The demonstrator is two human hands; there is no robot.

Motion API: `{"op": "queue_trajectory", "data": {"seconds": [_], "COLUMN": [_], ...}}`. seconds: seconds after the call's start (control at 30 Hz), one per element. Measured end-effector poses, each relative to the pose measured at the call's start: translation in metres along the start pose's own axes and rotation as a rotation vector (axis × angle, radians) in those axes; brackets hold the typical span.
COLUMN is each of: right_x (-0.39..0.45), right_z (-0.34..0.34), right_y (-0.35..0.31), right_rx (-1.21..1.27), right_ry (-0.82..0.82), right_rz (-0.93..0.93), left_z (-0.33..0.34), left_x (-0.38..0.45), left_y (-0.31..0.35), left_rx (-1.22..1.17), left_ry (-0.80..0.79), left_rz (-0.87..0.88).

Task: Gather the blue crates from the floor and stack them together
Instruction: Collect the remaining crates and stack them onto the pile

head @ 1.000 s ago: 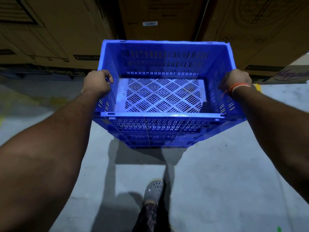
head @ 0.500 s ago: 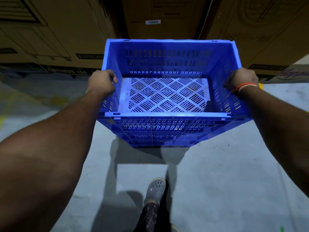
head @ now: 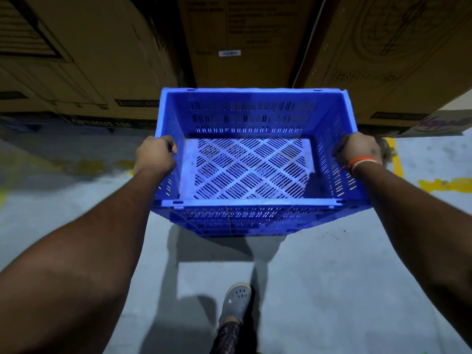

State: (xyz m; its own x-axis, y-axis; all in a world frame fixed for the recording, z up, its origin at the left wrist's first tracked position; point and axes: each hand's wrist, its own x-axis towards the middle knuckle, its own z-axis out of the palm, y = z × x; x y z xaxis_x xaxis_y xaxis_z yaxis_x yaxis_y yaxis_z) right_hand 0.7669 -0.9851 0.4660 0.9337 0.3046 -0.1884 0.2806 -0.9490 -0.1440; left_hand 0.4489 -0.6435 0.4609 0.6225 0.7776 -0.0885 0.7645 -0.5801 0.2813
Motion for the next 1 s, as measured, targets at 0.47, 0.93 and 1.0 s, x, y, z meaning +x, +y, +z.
{"op": "queue_trajectory", "data": {"seconds": [0.47,0.93,1.0], "right_x": [-0.053,-0.264,-0.277], "right_z": [-0.053,-0.088,-0.101], "right_y": [0.025,0.365,0.423], "right_rx": [0.372,1.004,1.026], "right_ry": [-0.433,0.090,0.142], "right_rz": [-0.092,0.477,0.531], "left_z": [-0.027,0.066,0.076], "left_x": [-0.022,-0.256,-0.303], "left_y": [0.049,0.546,0.607], "left_rx": [0.089,-0.469,-0.438], "left_ry": [-0.121,-0.664,-0.763], "left_rz": [-0.108,0.987,1.093]}}
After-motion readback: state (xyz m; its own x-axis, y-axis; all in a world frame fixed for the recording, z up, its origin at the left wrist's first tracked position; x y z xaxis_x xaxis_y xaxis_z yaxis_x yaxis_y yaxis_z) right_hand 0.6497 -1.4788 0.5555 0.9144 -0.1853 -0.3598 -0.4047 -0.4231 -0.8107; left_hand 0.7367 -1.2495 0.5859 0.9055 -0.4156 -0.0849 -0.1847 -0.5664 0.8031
